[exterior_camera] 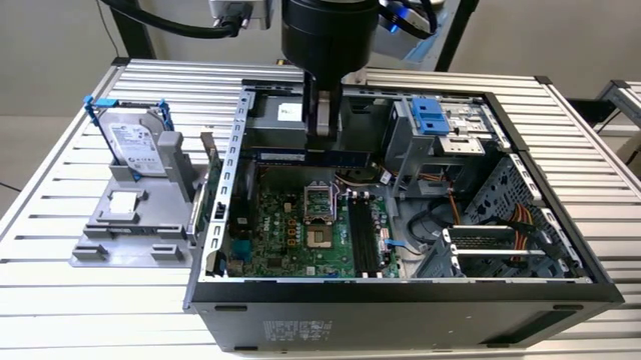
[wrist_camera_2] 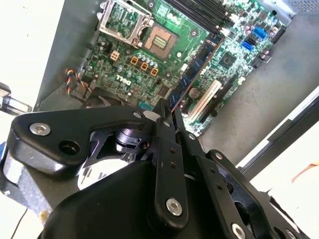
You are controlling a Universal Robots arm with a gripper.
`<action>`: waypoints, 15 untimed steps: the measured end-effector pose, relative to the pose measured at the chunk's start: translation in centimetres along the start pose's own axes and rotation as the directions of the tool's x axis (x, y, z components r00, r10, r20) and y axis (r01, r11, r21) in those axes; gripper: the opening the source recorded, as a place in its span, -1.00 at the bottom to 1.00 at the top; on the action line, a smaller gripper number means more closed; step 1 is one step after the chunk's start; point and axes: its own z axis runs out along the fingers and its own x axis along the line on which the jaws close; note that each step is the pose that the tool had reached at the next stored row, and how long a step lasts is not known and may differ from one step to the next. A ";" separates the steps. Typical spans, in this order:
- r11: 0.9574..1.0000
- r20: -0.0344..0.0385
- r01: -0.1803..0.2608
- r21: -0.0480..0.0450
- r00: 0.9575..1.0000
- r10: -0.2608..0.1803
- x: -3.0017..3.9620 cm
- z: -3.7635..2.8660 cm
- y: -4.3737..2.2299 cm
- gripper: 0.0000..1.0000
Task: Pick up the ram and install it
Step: 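Pick up the ram and move it above insertion slot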
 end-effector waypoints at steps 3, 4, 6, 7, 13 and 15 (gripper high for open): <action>1.000 0.000 0.000 0.000 1.000 0.000 -0.02 0.00 -0.47 -1.00; 1.000 0.000 0.000 0.000 1.000 0.000 -0.02 -0.01 -0.62 -1.00; 1.000 0.000 0.000 0.000 1.000 0.000 -0.03 -0.01 -0.91 -1.00; 1.000 0.000 0.000 0.000 1.000 0.000 -0.04 -0.01 -1.08 -1.00; 1.000 0.000 0.000 0.000 1.000 0.000 -0.07 -0.02 -1.93 -1.00; 1.000 0.000 0.000 0.000 1.000 0.000 -0.09 -0.03 -2.22 -1.00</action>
